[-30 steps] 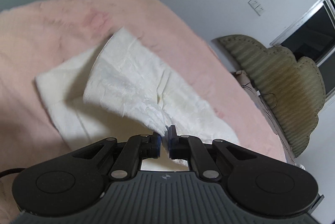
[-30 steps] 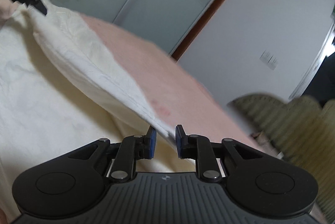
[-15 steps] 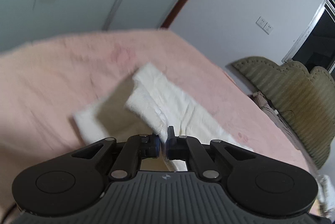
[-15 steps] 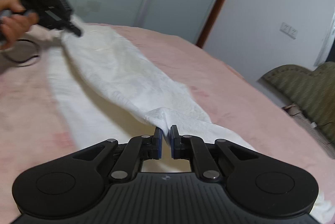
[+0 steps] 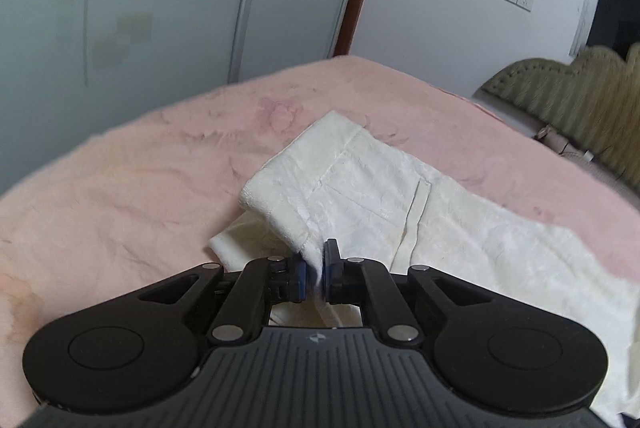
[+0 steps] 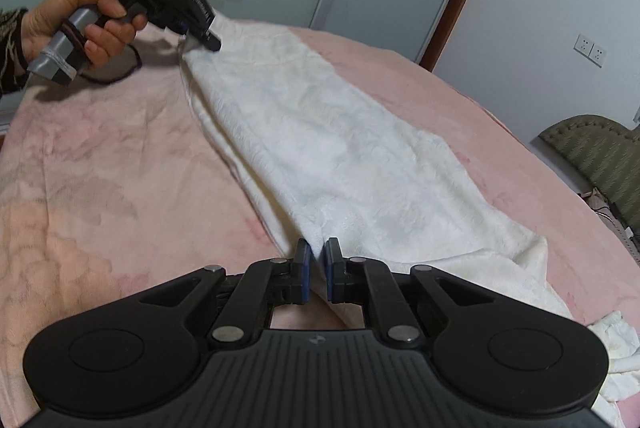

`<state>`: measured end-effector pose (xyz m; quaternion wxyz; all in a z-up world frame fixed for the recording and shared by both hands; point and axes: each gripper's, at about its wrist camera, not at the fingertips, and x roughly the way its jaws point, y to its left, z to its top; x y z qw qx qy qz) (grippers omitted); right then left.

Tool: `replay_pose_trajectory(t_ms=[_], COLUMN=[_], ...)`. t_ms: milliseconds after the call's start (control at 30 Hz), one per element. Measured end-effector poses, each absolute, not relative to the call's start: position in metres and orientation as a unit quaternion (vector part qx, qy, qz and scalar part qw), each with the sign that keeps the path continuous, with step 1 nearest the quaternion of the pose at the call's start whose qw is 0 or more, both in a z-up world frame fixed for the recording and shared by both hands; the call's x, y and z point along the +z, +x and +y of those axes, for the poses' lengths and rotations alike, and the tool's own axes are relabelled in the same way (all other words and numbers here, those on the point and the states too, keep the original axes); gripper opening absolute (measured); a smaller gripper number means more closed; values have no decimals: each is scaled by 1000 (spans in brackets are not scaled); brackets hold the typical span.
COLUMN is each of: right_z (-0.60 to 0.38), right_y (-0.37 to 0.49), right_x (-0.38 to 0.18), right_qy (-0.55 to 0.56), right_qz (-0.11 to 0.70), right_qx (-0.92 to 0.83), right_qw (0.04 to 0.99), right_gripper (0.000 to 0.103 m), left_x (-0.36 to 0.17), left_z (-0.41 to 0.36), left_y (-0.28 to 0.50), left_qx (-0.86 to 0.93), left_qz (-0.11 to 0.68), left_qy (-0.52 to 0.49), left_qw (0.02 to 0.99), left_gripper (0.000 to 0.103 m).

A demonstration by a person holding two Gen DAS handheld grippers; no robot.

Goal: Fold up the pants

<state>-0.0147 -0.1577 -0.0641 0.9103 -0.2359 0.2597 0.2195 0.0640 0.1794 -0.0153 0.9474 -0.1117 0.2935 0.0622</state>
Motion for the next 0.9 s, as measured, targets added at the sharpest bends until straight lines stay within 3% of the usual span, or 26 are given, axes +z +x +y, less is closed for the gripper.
replay_pose_trajectory(t_ms=[167, 300, 367, 600, 900], right_z=[-155, -151, -148, -160, -282], right_y=[-25, -28, -30, -32, -65], right_x=[-71, -75, -76, -64, -30], right_qy=[-232, -220, -229, -184, -8], right_qz=[260, 249, 247, 252, 250], right_qx=[204, 182, 178, 182, 56], right_qw=[915, 925, 925, 932, 967], right_gripper=[8, 9, 9, 9, 10], left_x=[-16, 0, 10, 28, -1], left_z=[170, 161, 151, 72, -37], left_y=[58, 41, 30, 2, -19], left_qx=[81, 108, 124, 1, -162], left_qz=[294, 282, 257, 213, 186], left_qy=[-75, -56, -30, 52, 147], left_qw=[949, 952, 958, 976, 958], left_gripper=[23, 41, 41, 62, 65])
